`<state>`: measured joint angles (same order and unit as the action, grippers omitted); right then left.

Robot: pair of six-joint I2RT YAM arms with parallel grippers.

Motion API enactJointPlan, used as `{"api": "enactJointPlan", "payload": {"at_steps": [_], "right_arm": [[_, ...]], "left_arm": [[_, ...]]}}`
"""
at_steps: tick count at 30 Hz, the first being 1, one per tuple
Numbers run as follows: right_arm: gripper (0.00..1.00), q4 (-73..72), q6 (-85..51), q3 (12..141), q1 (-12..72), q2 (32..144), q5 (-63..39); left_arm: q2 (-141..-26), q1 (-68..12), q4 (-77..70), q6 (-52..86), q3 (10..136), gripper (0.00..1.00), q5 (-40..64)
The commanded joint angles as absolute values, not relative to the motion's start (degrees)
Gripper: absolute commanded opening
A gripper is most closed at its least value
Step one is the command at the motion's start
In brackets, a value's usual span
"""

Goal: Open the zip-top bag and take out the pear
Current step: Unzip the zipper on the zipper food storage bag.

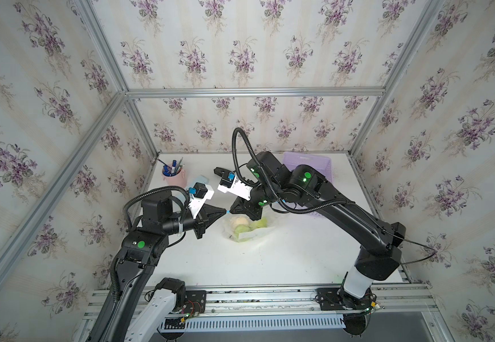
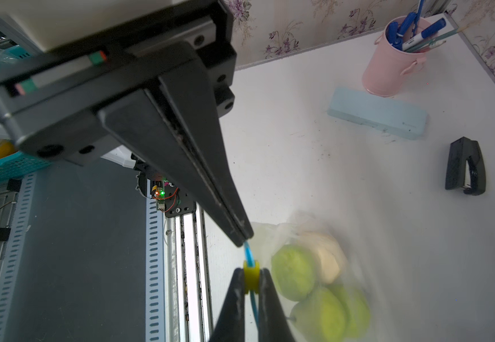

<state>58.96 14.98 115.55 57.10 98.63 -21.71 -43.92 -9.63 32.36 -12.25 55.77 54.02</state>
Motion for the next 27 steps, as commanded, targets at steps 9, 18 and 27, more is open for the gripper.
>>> {"api": "enactJointPlan", "payload": {"at_steps": [9,18,27], "right_arm": [[0.07,56.76,13.06,106.46,53.82,90.5,-16.08],[0.07,52.8,9.78,95.54,50.06,80.97,-9.66],[0.08,53.46,7.06,90.88,48.19,76.09,-3.1]], "left_arm": [[-44.76,-9.28,31.28,-12.75,57.34,0.0,50.75],[-48.08,-8.75,31.32,-12.66,60.05,0.0,45.05],[-53.52,-7.35,29.62,-13.44,65.19,0.0,38.04]]}}
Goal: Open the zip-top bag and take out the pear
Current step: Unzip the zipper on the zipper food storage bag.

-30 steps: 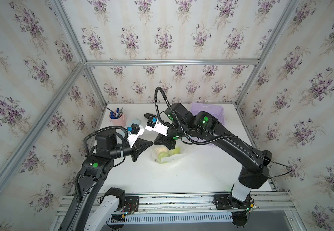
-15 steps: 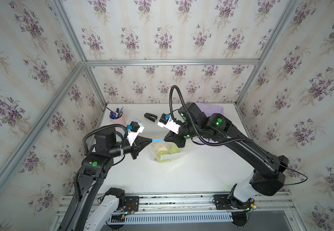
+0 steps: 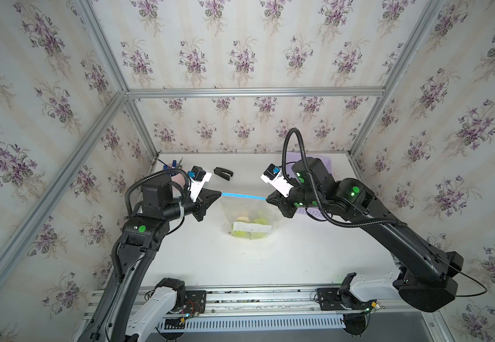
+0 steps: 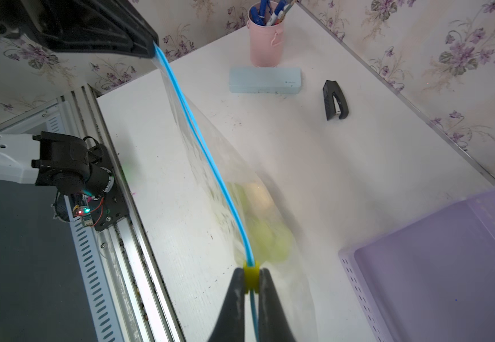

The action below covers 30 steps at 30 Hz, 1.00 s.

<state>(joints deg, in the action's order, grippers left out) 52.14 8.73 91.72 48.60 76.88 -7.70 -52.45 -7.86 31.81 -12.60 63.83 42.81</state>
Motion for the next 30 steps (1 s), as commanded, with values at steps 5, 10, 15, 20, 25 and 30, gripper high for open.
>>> {"api": "enactJointPlan", "payload": {"at_steps": [5,10,15,20,25,30], "right_arm": [[0.08,54.03,5.44,89.03,46.35,74.25,-1.23],[0.08,54.48,4.7,87.91,45.35,72.89,-0.88],[0.08,54.76,4.09,85.75,44.76,71.46,-0.47],[0.08,54.77,3.82,84.56,43.69,69.9,-0.44],[0.15,55.79,3.4,85.41,42.83,70.11,-0.61],[0.57,53.29,1.53,91.74,42.68,71.68,-9.84]], "left_arm": [[-56.75,-6.18,28.14,-13.39,67.84,0.0,35.24],[-60.05,-5.57,27.35,-13.32,70.44,0.0,32.96],[-61.91,-4.71,26.48,-13.45,71.72,0.01,31.77],[-63.17,-3.87,26.14,-13.33,72.9,0.01,31.97],[-63.71,-3.78,25.94,-13.05,72.95,0.02,33.03],[-60.41,-3.86,19.69,-8.02,68.26,0.05,37.68]]}}
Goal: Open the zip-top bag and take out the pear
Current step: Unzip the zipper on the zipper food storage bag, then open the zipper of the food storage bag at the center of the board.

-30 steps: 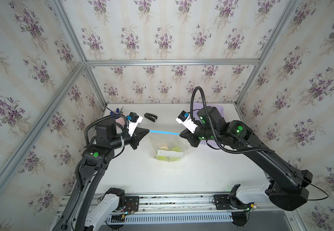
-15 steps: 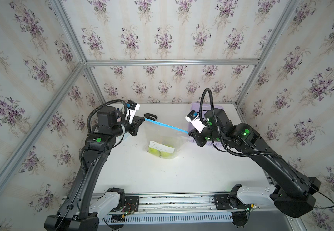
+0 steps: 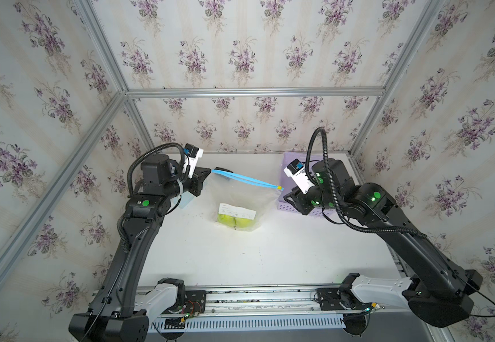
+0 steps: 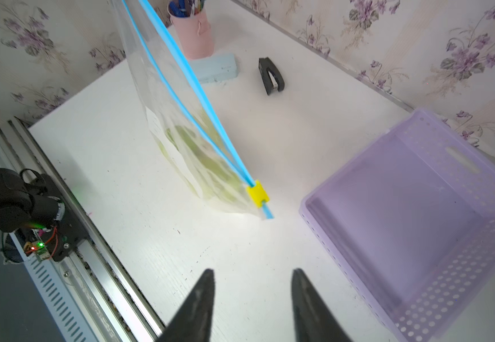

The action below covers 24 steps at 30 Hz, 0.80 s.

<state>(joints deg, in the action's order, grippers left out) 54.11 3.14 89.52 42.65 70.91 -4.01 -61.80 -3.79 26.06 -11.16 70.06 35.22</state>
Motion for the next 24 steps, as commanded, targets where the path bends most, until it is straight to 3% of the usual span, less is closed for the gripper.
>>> {"api": "enactJointPlan", "payload": {"at_steps": [1,9,18,21,24], "right_arm": [[0.59,53.31,1.2,93.23,42.71,72.69,-12.02],[0.59,51.48,-4.7,100.51,42.8,81.69,-20.7],[0.57,46.24,-6.75,96.33,46.04,83.99,-26.56],[0.46,42.46,-10.18,94.74,48.1,83.51,-27.4],[0.13,40.07,-18.11,93.97,48.41,83.15,-28.72]], "left_arm": [[-59.21,-4.1,18.65,-7.57,66.8,0.05,38.83],[-49.49,-7.62,17.58,-6.39,56.59,0.07,37.73],[-40.25,-8.77,21.12,-4.19,50.08,0.09,37.06],[-39.13,-8.87,21.91,-3.61,49.42,0.09,36.35],[-38.76,-8.81,22.54,-3.27,49.25,0.09,36.15]]}}
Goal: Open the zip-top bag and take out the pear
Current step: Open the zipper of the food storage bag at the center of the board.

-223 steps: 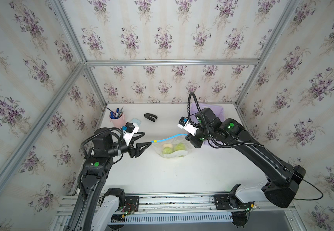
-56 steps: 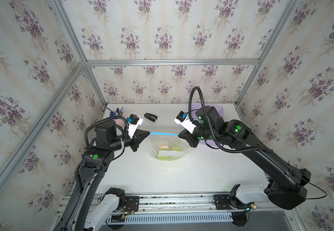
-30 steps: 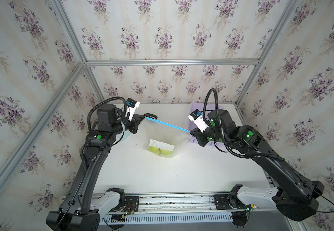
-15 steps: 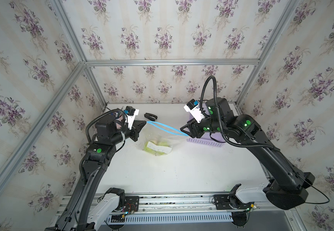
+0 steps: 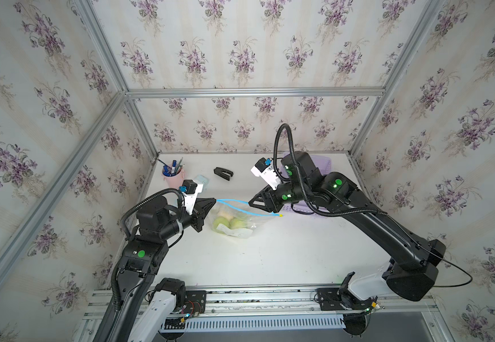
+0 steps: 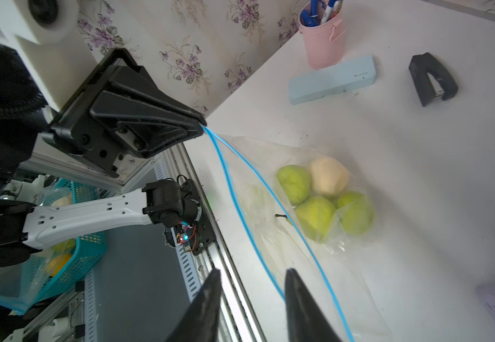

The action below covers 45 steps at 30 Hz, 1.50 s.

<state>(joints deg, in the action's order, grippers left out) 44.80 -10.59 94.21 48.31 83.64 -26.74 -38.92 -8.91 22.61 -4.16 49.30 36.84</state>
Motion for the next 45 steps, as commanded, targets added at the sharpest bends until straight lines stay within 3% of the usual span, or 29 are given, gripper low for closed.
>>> {"api": "enactJointPlan", "payload": {"at_steps": [1,6,11,42,45], "right_arm": [[0.07,39.28,-20.89,93.5,48.47,82.86,-29.9],[0.0,30.71,-33.37,87.2,51.86,79.91,-35.29],[0.0,32.16,-36.48,85.46,56.72,82.26,-30.93],[0.0,39.33,-36.58,82.36,53.45,84.55,-19.01],[0.0,34.56,-36.8,81.74,53.34,82.19,-21.98]], "left_arm": [[-38.61,-8.88,22.67,-3.09,49.23,0.09,36.24],[-38.39,-9.45,22.85,-2.4,49.09,0.09,35.68],[-37.9,-9.99,23.37,-2.41,48.81,0.1,35.73],[-35.86,-10.05,25.16,-3.86,48.33,0.1,37.6],[-36.19,-10.11,25.48,-3.95,48.52,0.1,37.61]]}}
